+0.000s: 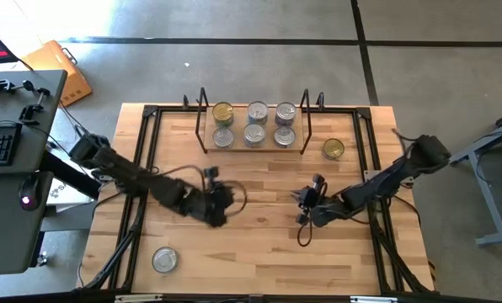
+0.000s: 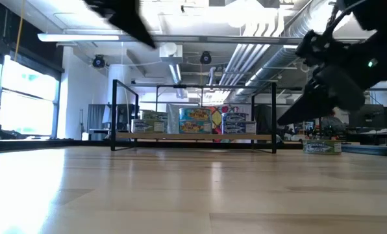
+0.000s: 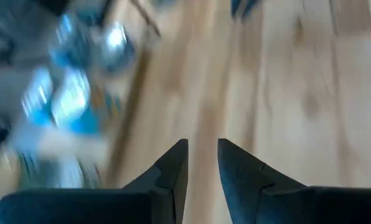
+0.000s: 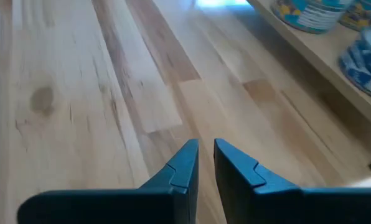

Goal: Stack canned seafood by type on shelf
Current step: Stack the blue tuna can on top of the blue tuna can on the shelf

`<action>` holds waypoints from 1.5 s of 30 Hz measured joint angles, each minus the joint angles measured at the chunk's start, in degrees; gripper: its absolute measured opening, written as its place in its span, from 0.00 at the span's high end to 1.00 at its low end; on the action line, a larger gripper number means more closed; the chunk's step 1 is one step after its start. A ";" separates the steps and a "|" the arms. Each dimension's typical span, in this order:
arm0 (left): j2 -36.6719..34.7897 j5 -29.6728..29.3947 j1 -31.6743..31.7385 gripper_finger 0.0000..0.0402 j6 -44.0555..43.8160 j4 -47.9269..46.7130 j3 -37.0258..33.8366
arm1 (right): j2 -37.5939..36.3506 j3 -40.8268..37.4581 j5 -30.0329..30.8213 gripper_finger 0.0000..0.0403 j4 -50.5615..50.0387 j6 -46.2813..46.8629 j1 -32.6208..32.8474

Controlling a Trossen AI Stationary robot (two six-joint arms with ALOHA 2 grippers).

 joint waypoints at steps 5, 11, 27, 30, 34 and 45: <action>0.00 3.25 -8.91 0.82 -30.56 -21.18 -0.02 | 5.31 0.00 -0.68 0.89 10.15 -7.96 -2.16; 0.38 16.14 -22.23 0.82 -68.14 -32.60 -0.06 | 8.00 0.00 -11.63 0.89 12.66 -13.42 -4.42; 9.41 26.68 -40.33 0.82 -105.17 -16.94 -6.20 | 8.08 0.00 -15.85 0.89 11.85 -18.71 -4.44; 11.67 26.65 -37.88 0.82 -99.78 -16.82 -7.14 | 8.08 0.00 -15.82 0.89 11.85 -18.42 -4.44; 13.11 13.65 -31.88 0.82 -87.05 -16.00 -7.38 | 8.05 0.00 -15.74 0.89 12.05 -18.17 -4.46; 12.73 -0.62 -11.75 0.82 -31.81 9.39 -7.56 | 8.05 0.02 -15.25 0.89 13.47 -15.49 -4.66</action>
